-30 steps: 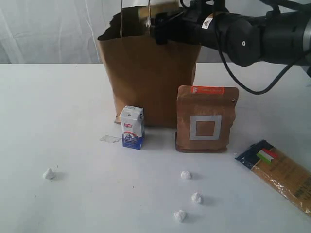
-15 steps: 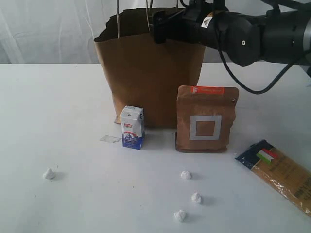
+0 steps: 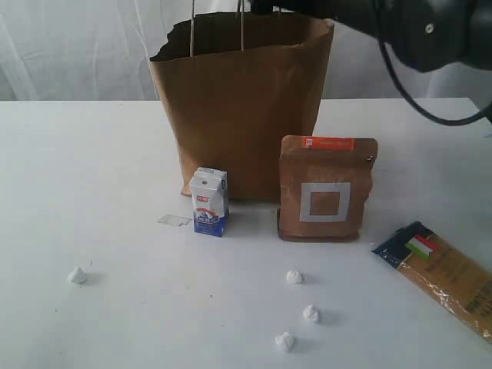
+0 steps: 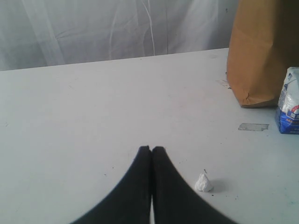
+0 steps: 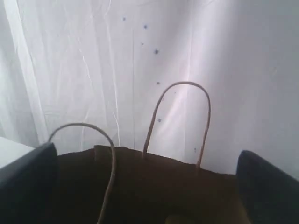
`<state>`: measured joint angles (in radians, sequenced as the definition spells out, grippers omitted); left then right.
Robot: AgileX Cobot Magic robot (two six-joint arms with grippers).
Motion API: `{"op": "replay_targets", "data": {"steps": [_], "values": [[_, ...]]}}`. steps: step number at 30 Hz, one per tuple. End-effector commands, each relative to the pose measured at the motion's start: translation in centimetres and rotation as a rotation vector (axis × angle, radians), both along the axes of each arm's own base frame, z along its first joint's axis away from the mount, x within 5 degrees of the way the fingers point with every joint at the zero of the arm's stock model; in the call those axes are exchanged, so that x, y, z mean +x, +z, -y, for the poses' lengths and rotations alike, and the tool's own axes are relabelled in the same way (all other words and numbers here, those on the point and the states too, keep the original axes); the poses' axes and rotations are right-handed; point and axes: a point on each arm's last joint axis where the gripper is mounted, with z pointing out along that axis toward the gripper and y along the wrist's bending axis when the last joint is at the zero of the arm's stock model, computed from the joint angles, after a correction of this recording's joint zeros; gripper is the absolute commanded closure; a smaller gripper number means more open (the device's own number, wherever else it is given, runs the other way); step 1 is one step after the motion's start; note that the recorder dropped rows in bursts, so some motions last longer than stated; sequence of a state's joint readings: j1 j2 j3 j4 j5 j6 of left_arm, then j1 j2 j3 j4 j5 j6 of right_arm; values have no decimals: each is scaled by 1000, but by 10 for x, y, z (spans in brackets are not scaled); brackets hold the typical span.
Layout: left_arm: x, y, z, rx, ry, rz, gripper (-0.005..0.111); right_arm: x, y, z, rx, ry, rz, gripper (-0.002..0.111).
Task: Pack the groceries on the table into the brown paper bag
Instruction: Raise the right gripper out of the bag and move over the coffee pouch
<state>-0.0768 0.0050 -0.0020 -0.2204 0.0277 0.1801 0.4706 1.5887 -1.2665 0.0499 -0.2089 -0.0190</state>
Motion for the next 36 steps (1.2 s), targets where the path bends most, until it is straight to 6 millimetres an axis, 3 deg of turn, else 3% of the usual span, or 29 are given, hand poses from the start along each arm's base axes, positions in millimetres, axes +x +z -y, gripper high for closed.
{"op": "replay_targets", "data": {"steps": [1,7,11,18,25,27,28,33,34,36], "values": [[0,0,0,-3,-6,7,107,-30,25,15,-73,11,-89,13],[0,0,0,-3,-6,7,107,-75,42,37,-271,44,-232,16],[0,0,0,-3,-6,7,107,-102,50,57,-412,17,-292,34],[0,0,0,-3,-6,7,107,-136,54,94,-678,-108,-409,107],[0,0,0,-3,-6,7,107,-137,54,97,-727,-119,-412,108],[0,0,0,-3,-6,7,107,-131,48,94,-812,-75,-389,108],[0,0,0,-3,-6,7,107,-120,33,87,-921,-23,-360,108],[0,0,0,-3,-6,7,107,-89,-19,71,-1095,99,-435,106],[0,0,0,-3,-6,7,107,-83,-28,68,-1109,113,-447,104],[0,0,0,-3,-6,7,107,-69,-44,60,-1158,151,-447,87]]}}
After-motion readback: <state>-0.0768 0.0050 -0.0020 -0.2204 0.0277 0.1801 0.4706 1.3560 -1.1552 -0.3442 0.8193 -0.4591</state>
